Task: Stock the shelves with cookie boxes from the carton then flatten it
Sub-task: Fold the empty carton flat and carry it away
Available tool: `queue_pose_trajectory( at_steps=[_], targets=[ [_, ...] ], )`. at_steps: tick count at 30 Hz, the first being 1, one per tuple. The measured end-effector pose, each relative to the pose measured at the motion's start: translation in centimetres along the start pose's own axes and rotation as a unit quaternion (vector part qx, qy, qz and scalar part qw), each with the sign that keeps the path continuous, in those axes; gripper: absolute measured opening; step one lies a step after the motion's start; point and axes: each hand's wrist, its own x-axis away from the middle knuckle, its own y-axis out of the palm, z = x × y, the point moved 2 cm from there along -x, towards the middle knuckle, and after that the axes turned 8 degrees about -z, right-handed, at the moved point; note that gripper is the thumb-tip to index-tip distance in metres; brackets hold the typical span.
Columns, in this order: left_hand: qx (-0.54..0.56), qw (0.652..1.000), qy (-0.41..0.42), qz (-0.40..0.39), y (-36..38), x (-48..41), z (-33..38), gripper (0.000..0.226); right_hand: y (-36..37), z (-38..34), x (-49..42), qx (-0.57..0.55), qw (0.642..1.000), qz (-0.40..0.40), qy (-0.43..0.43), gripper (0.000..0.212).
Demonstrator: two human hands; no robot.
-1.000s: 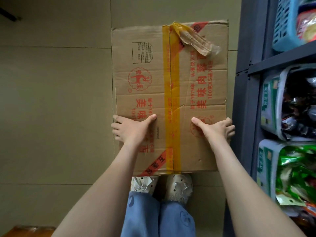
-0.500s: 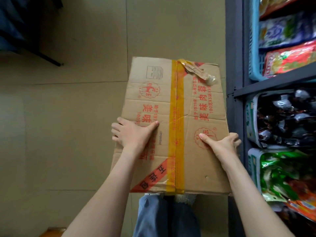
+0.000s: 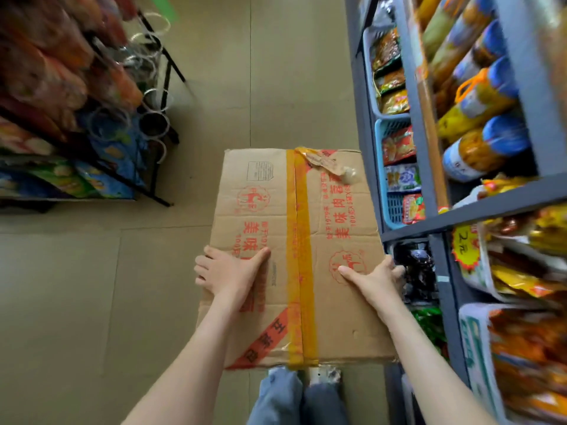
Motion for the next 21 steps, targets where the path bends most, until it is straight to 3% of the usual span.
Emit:
queue_pose_trajectory(
  at_steps=[8,12,18,21],
  targets=[
    [0.054,0.998,-0.001,-0.037,-9.3,1.0,5.6,0.134,-8.1,-10.6,7.1,0.078,0.995,0.060,-0.026,0.122],
    [0.064,0.995,0.001,-0.070,-14.3,-0.1,9.9,0.134,-12.2,-15.8,9.2,0.073,0.993,0.071,-0.060,0.113],
    [0.076,0.995,0.002,-0.071,-20.5,-3.5,14.4,0.134,-15.9,-19.2,10.7,-0.144,0.978,-0.041,-0.142,0.062],
    [0.087,0.991,-0.014,-0.105,-20.3,-5.5,14.7,0.137,-15.7,-20.7,10.1,-0.233,0.960,-0.063,-0.142,0.058]
  ],
)
